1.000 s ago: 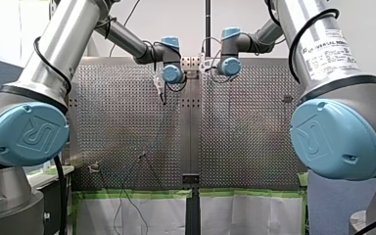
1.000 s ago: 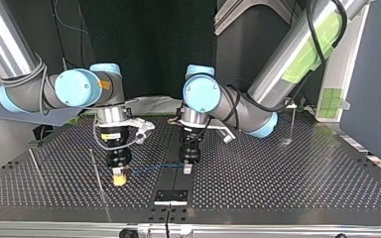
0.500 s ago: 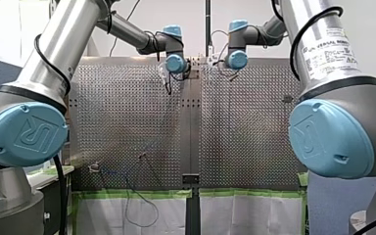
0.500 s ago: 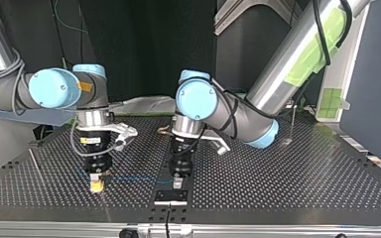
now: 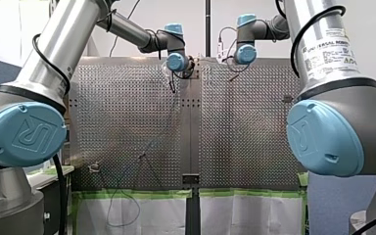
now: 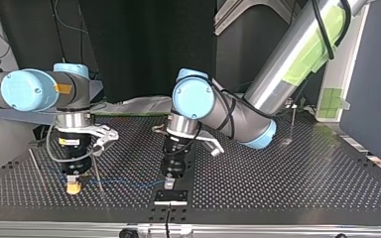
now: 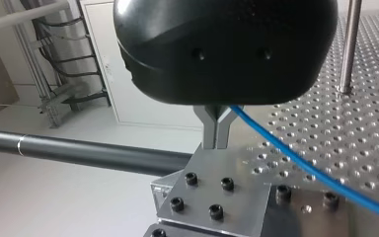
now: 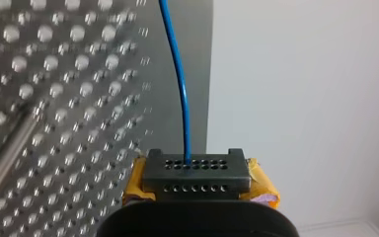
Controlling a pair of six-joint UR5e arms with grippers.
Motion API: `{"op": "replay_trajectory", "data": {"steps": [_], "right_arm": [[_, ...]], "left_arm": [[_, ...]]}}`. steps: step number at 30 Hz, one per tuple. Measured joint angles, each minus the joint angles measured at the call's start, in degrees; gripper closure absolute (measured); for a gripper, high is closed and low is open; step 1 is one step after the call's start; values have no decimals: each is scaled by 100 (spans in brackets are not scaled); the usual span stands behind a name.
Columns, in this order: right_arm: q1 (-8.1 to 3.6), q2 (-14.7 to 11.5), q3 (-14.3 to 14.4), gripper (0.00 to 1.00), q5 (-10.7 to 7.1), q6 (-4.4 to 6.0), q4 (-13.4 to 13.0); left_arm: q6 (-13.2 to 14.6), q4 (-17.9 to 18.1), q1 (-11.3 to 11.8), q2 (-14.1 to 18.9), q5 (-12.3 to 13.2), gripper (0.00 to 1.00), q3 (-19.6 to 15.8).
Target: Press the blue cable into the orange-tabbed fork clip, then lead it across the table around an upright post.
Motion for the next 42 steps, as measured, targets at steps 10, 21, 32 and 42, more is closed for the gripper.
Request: {"op": "replay_trajectory", "data": {"steps": [10, 21, 32, 42], "right_arm": [[-264, 0, 6, 100, 21, -27, 134], [-541, 1, 22, 100, 14, -47, 243], [-787, 4, 110, 100, 13, -79, 278], [-953, 13, 223, 100, 16, -97, 265]], "left_arm": [[-279, -162, -125, -171, 165, 100, 270], [-517, -298, -320, -430, 300, 100, 734], [-610, -455, -574, -938, 349, 100, 1152], [-752, -444, -622, -1234, 356, 100, 1178]]}}
